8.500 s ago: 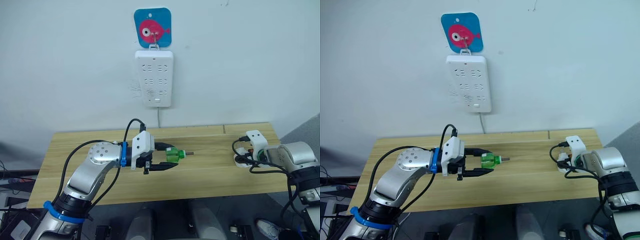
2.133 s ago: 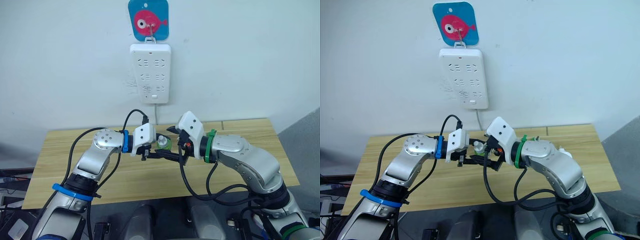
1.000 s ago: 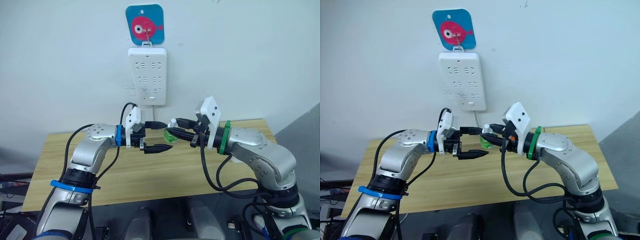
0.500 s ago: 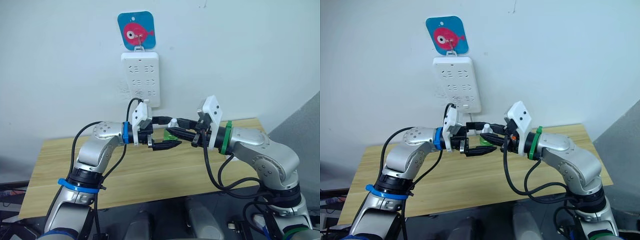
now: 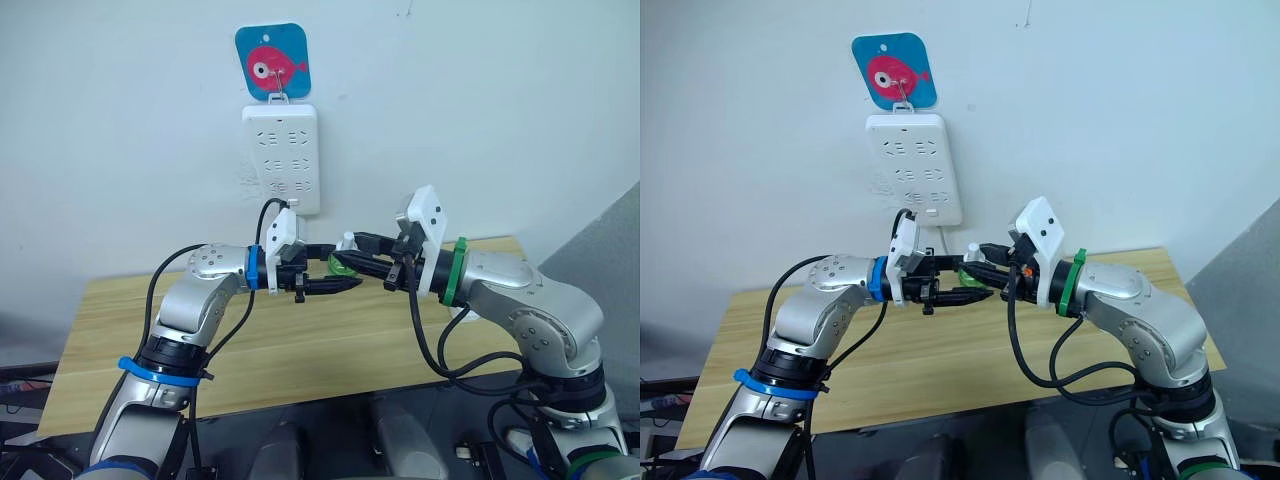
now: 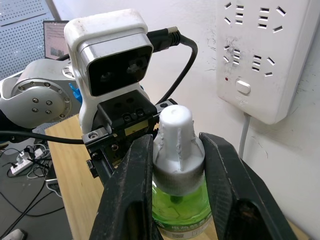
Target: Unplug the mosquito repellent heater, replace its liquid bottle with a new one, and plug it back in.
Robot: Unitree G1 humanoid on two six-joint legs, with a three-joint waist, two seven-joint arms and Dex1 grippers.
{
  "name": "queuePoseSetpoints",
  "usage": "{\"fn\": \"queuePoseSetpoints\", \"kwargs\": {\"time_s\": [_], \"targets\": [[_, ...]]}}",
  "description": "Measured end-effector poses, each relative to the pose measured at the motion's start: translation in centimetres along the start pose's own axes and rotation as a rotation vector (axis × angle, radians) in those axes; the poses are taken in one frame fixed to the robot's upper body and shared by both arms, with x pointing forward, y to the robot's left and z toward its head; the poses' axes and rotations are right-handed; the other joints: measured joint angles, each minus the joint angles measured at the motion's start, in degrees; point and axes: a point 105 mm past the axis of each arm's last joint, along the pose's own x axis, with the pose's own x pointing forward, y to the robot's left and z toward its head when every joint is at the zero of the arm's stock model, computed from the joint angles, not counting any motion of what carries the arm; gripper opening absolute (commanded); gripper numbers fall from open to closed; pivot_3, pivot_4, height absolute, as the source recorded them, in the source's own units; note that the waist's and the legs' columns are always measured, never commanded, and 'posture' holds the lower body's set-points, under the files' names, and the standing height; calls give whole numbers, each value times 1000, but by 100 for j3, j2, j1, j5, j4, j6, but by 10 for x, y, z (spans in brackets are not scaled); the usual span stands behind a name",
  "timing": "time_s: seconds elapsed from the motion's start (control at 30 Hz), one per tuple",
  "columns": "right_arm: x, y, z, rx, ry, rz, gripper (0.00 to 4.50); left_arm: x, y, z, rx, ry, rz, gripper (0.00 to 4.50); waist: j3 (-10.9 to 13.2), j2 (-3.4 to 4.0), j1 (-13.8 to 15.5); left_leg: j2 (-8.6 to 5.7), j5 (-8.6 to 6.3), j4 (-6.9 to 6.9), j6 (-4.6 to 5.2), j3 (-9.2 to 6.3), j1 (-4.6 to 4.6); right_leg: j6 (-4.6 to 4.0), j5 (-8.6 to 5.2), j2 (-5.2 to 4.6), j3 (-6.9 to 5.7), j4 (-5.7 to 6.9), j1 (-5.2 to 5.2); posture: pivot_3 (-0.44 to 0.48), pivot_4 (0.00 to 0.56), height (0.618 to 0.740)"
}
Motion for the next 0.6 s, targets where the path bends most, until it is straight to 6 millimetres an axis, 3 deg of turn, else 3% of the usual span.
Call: {"fn": "queuePoseSetpoints", "kwargs": {"time_s": [0.2, 0.33, 0.37, 0.43, 0.57, 0.6], "targets": [[-16, 17, 3, -168, 132, 329, 1049, 1, -26, 3, 78, 36, -210, 2251, 0, 0, 17, -2, 0, 4, 6, 7, 18, 0, 0, 3, -5, -4, 18, -162, 150, 730], [-20, 14, 8, -224, 198, 494, 1049, 6, -31, 5, 116, 25, -259, 2251, 0, -1, 31, 2, 1, 3, 9, 9, 49, 0, 0, 7, -3, 0, 43, -154, 152, 730], [-20, 14, 9, -223, 199, 501, 1609, 7, -31, 6, 118, 24, -260, 2251, 0, -1, 34, 2, 1, 3, 9, 7, 52, 0, 0, 7, -2, 0, 46, -154, 152, 730], [-21, 12, 8, -226, 200, 511, 1994, 7, -30, 5, 116, 22, -249, 2251, 0, -1, 50, 2, 1, 3, 9, 3, 51, 0, 0, 7, 0, 2, 46, -154, 152, 730], [-27, 4, -5, -212, 218, 459, 3328, 3, -23, 0, 87, 6, -151, 2251, 0, -1, 54, 1, 1, 3, 9, 5, 48, 0, 0, 1, 4, -2, 44, -183, 151, 730], [-32, -2, -8, -206, 231, 420, 3357, 0, -20, -2, 75, -1, -110, 2251, 0, -1, 57, 0, 1, 3, 9, 7, 47, 0, 0, 0, 5, -4, 44, -189, 151, 730]]}}
